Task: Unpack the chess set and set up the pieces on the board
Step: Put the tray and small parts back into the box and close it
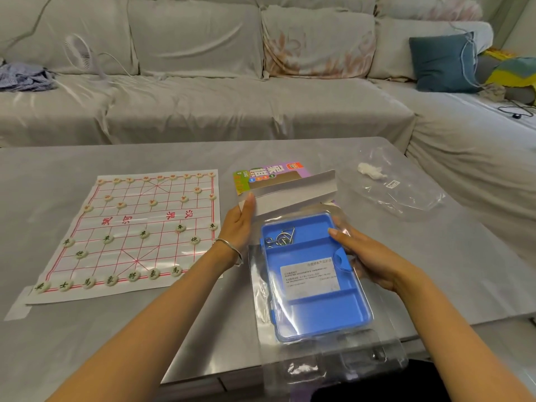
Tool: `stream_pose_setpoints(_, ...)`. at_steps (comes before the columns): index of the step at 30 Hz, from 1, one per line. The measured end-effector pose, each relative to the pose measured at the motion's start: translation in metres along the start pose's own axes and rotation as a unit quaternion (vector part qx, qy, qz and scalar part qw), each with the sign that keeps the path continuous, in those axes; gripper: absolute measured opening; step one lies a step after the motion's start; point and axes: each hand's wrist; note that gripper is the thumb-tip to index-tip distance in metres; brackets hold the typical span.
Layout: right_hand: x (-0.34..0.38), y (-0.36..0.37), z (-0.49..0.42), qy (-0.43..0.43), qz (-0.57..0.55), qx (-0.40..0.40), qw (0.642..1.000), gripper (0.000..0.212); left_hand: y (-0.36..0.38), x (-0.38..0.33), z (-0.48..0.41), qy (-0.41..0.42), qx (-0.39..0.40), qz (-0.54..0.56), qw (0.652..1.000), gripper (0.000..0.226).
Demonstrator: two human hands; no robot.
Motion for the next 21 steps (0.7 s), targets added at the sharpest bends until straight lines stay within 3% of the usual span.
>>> stream_pose_setpoints(5,-0.006,0.008,-0.001,-0.103,0.039,-0.073,0.991,0.065,-0.001,-0.006,0.000,0.006,-0.029,-0.008,1.000,0.028)
stream_pose_setpoints(9,-0.003,0.015,0.002,-0.138,0.038,-0.153,0.978,0.050,0.001,-0.008,-0.007,0.000,-0.042,-0.016,0.999,0.042)
stream_pose_setpoints(14,0.001,0.011,0.005,-0.137,0.010,-0.166,0.976,0.041,0.005,-0.011,-0.010,-0.006,-0.048,0.005,0.999,0.044)
stream_pose_setpoints(21,-0.002,0.005,0.000,-0.068,-0.005,-0.158,0.985,0.046,0.010,-0.006,-0.007,-0.015,-0.002,-0.008,1.000,0.040)
Point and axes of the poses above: each hand's wrist, its own z-axis away from the middle knuckle, its own y-axis out of the palm, x = y × z, and after that the axes turned 11 degrees about -x, right-handed
